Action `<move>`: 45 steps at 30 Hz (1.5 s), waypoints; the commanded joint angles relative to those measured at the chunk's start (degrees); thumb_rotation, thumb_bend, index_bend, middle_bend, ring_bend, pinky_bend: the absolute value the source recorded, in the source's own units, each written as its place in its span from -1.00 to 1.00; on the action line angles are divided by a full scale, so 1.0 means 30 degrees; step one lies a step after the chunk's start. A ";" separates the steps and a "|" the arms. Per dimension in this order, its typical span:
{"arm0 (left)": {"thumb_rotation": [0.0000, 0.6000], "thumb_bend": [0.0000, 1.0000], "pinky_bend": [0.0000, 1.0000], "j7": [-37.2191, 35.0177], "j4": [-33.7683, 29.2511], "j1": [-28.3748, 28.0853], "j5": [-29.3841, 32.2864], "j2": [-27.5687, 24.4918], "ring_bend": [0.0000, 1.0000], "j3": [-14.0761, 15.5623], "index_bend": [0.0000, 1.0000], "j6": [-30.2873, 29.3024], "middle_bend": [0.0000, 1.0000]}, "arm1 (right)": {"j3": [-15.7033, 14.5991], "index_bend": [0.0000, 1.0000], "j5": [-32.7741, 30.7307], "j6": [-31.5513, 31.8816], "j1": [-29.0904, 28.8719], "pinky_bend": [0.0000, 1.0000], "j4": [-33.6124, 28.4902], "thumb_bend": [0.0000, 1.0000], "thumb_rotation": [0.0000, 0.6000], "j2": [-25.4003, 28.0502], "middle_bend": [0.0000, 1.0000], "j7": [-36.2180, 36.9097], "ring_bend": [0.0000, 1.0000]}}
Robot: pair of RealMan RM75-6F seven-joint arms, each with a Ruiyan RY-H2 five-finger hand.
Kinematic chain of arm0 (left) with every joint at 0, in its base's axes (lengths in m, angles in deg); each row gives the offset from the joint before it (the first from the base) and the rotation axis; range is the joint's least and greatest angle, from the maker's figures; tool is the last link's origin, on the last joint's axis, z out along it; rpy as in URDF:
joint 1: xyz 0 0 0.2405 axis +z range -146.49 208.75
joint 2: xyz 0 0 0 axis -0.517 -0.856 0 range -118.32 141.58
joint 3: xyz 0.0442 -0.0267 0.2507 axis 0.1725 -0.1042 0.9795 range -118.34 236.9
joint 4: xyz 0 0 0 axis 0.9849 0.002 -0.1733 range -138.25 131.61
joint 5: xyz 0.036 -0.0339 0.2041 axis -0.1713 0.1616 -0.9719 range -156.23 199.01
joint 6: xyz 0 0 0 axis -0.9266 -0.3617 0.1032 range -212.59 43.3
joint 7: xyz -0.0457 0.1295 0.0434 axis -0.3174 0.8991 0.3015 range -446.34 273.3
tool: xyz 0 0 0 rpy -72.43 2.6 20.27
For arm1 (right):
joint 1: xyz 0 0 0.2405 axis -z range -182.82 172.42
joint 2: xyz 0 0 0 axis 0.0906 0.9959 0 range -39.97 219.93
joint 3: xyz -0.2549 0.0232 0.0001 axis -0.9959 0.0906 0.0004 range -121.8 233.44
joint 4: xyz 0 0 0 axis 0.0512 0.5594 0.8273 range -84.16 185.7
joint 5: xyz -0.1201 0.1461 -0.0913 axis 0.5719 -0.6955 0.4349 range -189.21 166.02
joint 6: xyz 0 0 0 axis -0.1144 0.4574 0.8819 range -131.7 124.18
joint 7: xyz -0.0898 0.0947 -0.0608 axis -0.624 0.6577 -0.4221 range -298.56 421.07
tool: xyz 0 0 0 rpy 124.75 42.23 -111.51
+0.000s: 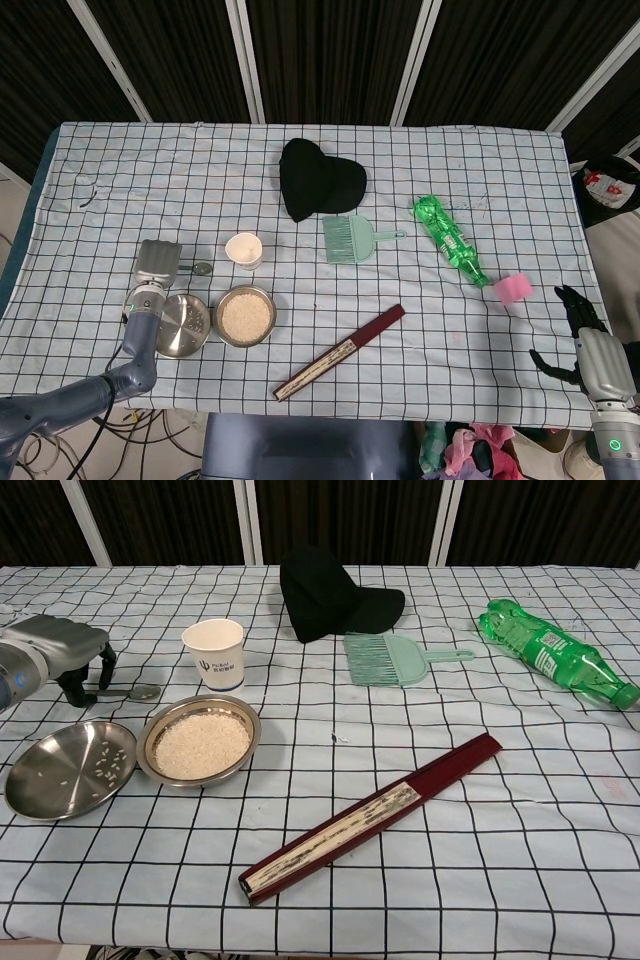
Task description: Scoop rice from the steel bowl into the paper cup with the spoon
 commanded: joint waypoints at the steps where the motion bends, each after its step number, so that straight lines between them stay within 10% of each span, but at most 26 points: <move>1: 1.00 -0.25 1.00 0.0023 0.0036 0.0005 0.0018 0.0026 1.00 0.0024 0.04 0.0014 1.00 | 0.0001 -1.00 0.0004 -0.0001 -0.0003 -0.65 0.0003 -0.58 1.00 0.0002 -1.00 -0.0004 -1.00; 27: 1.00 -0.17 1.00 -0.0705 -0.0424 0.0138 -0.1143 -0.0133 1.00 -0.0085 0.15 -0.1064 1.00 | -0.0024 -1.00 0.0027 -0.0010 0.0004 -0.65 -0.0020 -0.58 1.00 0.0008 -1.00 -0.0001 -1.00; 45: 1.00 -0.11 1.00 0.0283 -0.4950 0.0275 -0.5121 -0.2557 1.00 0.0949 0.38 -0.3921 1.00 | -0.0014 -1.00 -0.0013 -0.0041 -0.0001 -0.65 -0.0037 -0.58 1.00 0.0030 -1.00 0.0036 -1.00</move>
